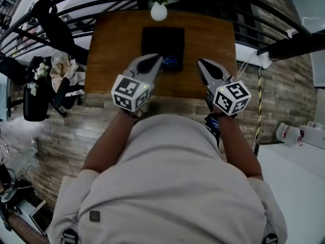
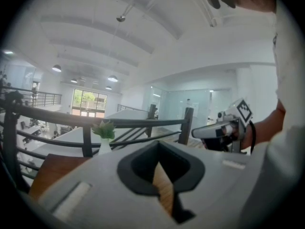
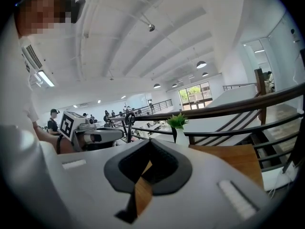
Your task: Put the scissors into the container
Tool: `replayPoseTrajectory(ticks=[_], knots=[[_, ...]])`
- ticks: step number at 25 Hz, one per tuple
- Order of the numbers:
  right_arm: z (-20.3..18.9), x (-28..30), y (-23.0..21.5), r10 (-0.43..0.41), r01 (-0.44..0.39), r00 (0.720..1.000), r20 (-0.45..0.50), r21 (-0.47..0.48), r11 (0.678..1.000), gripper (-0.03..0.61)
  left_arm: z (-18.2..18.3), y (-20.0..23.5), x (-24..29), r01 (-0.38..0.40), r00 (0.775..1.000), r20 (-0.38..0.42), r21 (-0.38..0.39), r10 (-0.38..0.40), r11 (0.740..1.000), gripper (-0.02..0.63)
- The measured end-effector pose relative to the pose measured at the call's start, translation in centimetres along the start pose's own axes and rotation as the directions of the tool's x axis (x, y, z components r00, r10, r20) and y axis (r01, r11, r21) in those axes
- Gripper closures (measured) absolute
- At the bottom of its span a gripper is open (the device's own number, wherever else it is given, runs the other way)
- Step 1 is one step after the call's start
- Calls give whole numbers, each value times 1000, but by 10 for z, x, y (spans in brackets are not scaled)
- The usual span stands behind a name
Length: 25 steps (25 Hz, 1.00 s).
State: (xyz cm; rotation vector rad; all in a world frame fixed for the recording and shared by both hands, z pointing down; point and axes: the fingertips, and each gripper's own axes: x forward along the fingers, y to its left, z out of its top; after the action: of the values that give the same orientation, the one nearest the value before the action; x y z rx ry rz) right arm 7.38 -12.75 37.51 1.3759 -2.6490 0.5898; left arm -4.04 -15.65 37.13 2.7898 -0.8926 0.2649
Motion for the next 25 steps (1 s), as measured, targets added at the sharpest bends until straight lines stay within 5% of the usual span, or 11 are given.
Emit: replayPoseTrajectory(ticks=[11, 25], knots=[[-28, -84, -22, 52, -52, 999, -18, -4, 999, 572, -17, -91, 20, -36, 999, -4, -27, 36, 999, 612], [-64, -152, 8, 137, -138, 990, -20, -25, 990, 572, -47, -168, -14, -112, 994, 4, -55, 112, 992, 612]])
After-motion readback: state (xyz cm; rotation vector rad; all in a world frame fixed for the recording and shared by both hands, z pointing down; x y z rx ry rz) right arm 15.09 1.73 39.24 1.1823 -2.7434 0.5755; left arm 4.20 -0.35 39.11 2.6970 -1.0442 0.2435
